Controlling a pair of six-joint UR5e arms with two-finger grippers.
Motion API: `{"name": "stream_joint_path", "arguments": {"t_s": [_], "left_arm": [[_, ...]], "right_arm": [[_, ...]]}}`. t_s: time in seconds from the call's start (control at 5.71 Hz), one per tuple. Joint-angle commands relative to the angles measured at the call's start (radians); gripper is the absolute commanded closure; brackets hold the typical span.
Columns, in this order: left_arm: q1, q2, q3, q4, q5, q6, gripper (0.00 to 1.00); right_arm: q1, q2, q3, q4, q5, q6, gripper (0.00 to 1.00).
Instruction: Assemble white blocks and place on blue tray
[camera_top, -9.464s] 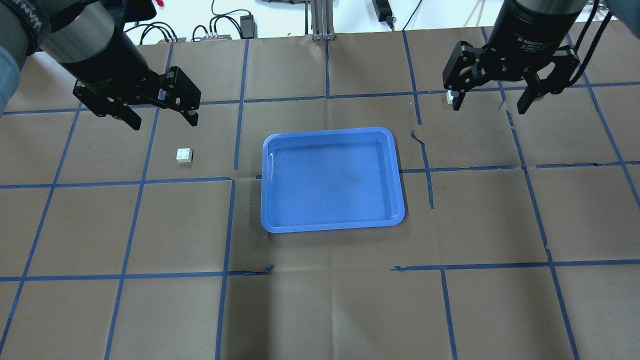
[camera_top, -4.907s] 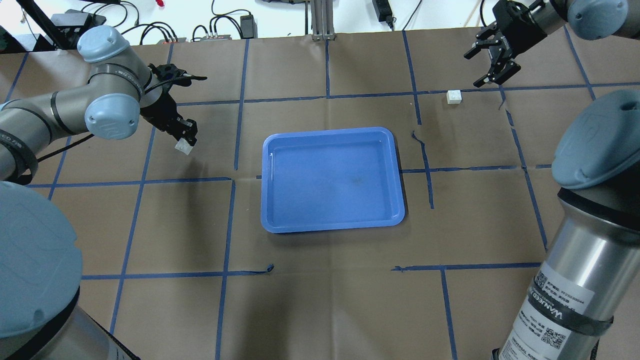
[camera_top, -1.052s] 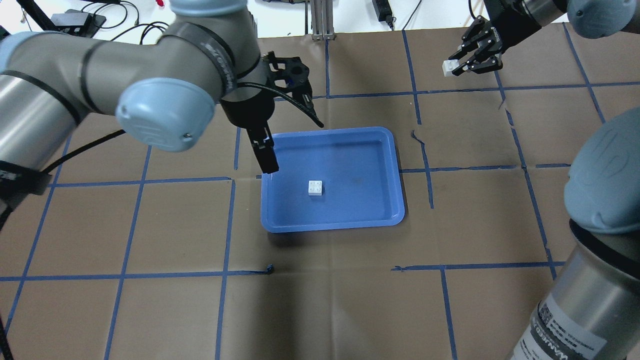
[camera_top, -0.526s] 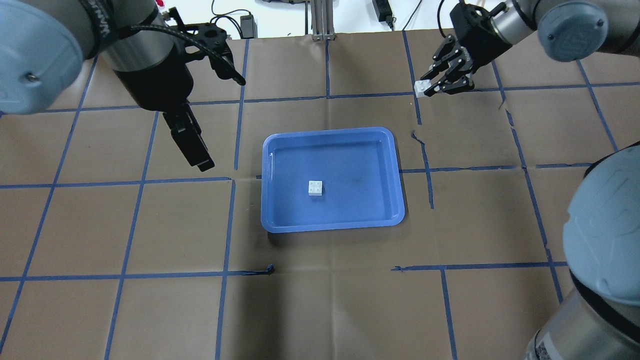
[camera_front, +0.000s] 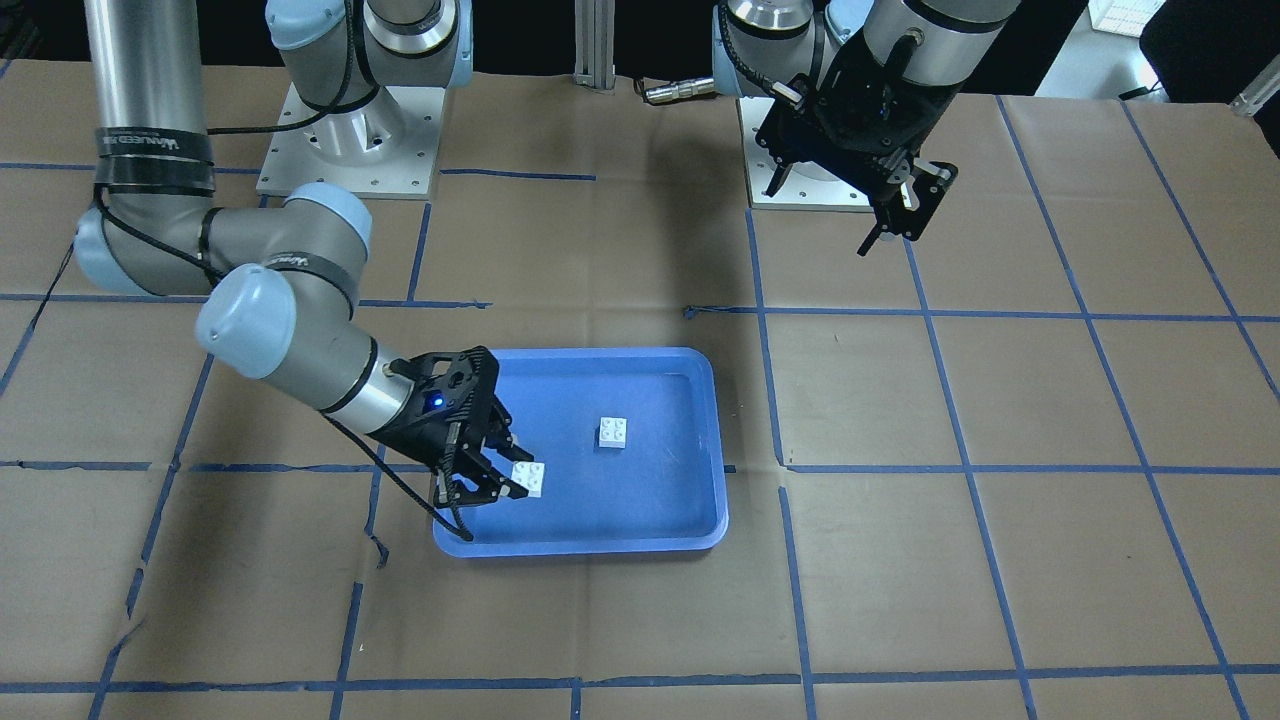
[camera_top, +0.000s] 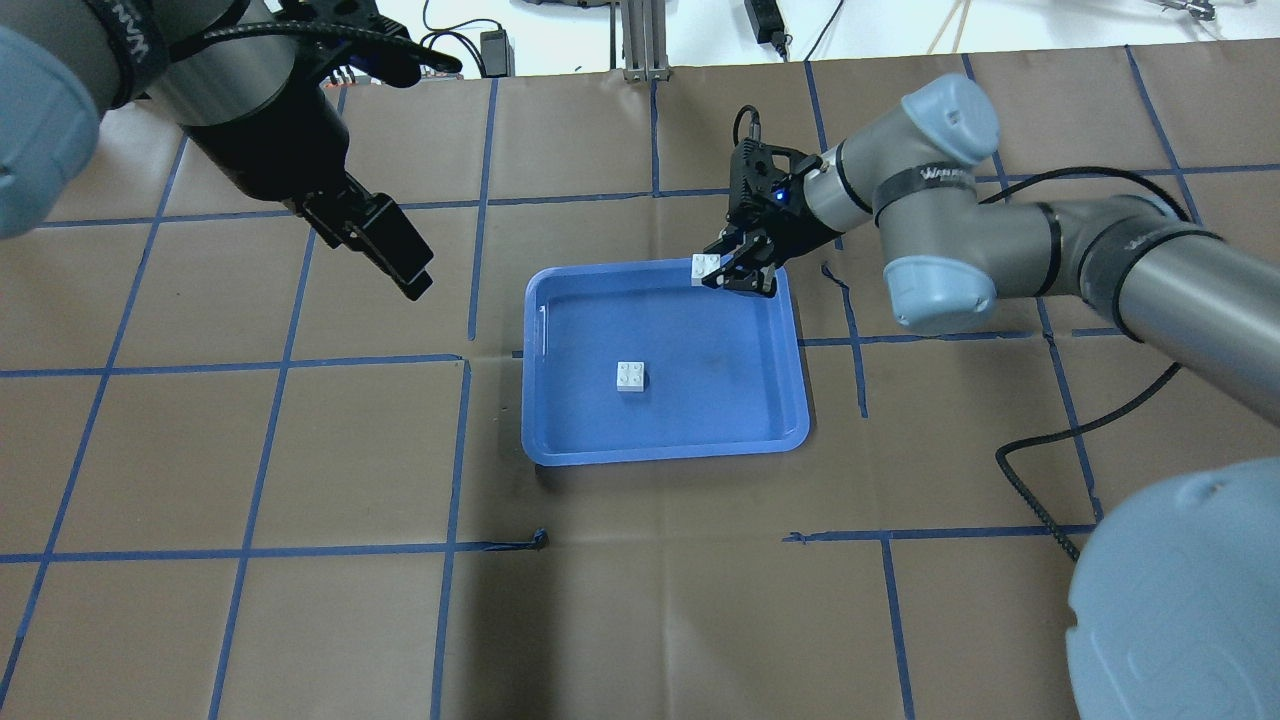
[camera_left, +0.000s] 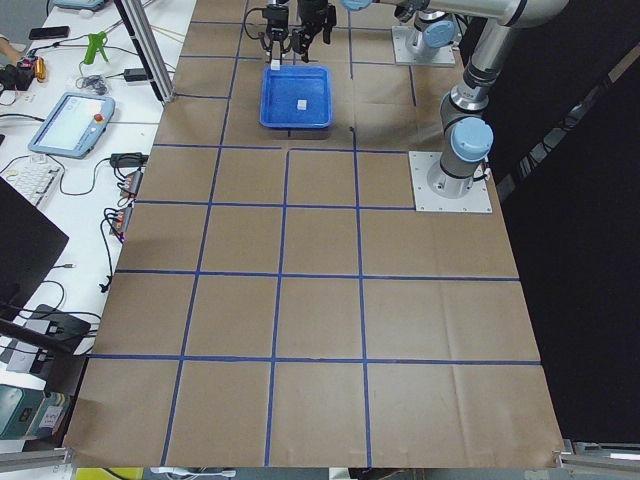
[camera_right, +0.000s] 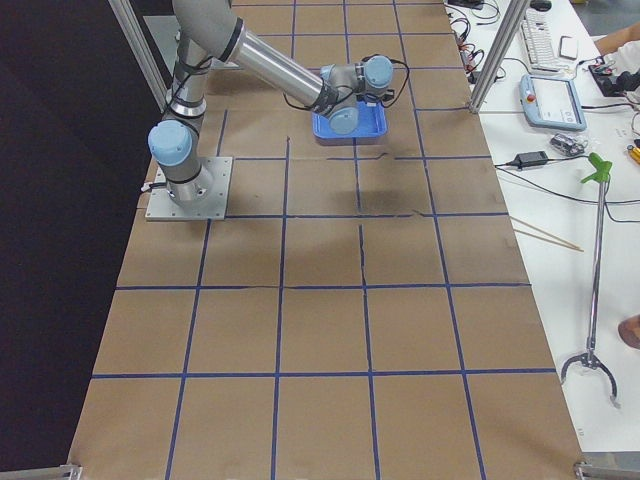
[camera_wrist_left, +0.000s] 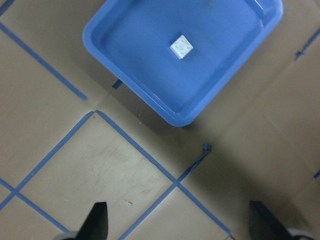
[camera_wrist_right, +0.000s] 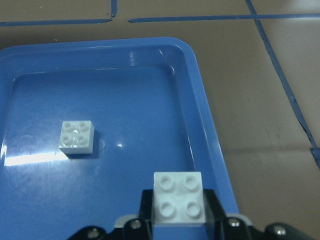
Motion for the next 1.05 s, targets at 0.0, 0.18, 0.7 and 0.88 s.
{"name": "stream_joint_path", "arguments": {"t_s": [0.0, 0.18, 0.7, 0.88], "left_arm": [[0.027, 0.003, -0.013, 0.092, 0.036, -0.387, 0.01], [0.032, 0.009, -0.002, 0.064, 0.102, -0.473, 0.01], [0.035, 0.021, -0.018, 0.099, 0.06, -0.607, 0.01], [0.033, 0.023, -0.016, 0.098, 0.06, -0.607, 0.01]], "right_arm": [[0.047, -0.002, 0.151, -0.251, -0.002, 0.105, 0.7], [0.049, -0.002, 0.174, -0.264, -0.002, 0.102, 0.7], [0.067, 0.011, 0.242, -0.307, -0.002, 0.011, 0.7], [0.067, 0.012, 0.24, -0.309, -0.002, -0.012, 0.7]]}}
